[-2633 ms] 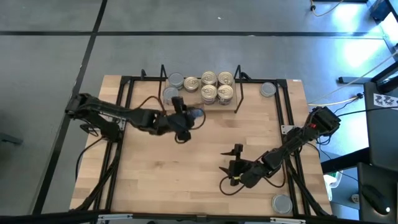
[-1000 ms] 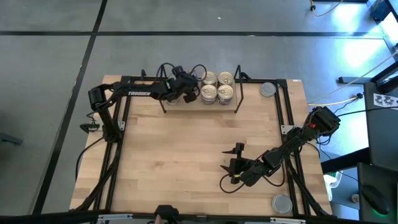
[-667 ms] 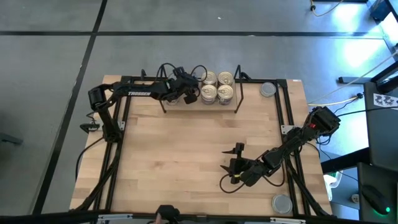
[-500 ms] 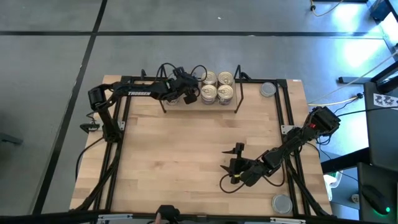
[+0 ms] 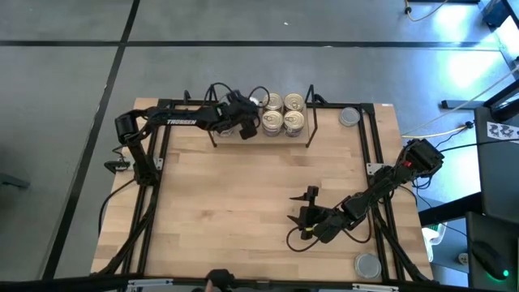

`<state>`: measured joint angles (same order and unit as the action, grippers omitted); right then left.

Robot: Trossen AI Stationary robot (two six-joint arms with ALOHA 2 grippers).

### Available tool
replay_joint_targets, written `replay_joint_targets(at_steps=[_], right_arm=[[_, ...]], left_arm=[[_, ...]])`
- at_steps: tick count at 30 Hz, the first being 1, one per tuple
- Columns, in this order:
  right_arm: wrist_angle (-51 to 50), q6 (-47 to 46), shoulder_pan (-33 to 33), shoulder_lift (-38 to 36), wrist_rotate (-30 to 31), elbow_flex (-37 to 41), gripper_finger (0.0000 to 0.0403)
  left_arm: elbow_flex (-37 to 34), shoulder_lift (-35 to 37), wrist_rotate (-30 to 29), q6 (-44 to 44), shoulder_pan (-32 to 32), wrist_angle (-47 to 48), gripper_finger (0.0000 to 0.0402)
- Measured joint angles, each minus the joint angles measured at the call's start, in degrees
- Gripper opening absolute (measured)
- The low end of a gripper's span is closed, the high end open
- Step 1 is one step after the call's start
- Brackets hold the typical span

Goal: Stack canned seafood by type on shelf
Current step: Stack the blue and pink tuna can on top of the blue and pink tuna can on the shelf, then put the green and white tuna can on the shelf to the right of the other green and white tuna can

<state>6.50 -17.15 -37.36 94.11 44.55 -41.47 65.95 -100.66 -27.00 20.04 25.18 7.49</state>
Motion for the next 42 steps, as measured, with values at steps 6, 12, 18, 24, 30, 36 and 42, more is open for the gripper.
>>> replay_joint_targets(at_steps=[6,12,18,24,30,36,42], right_arm=[[0.0,0.0,0.0,0.0,0.0,0.0,0.0303],[0.0,0.0,0.0,0.0,0.0,0.0,0.0303],[0.0,0.0,0.0,0.0,0.0,0.0,0.0303],[-0.2,0.2,0.0,0.0,0.0,0.0,0.0303],[4.4,1.5,1.3,0.0,-0.7,-0.2,0.0303],[-4.0,1.9,3.3,-3.1,5.9,-1.1,0.0285],[-30.7,-5.3,4.4,-15.9,16.3,-1.2,0.0204]], left_arm=[[0.0,0.0,1.5,-0.4,0.5,0.5,0.0285],[0.0,0.0,1.4,-0.8,1.6,0.4,0.0285],[0.0,0.1,0.8,-0.7,1.7,-0.5,0.0285],[0.0,4.8,0.6,-2.3,-2.9,0.5,0.0285],[0.0,13.4,0.6,-8.2,-10.9,7.5,0.0285],[-8.0,20.6,0.6,-13.8,-19.2,8.5,0.0285],[-21.9,27.2,0.6,-24.5,-26.5,3.7,0.0285]])
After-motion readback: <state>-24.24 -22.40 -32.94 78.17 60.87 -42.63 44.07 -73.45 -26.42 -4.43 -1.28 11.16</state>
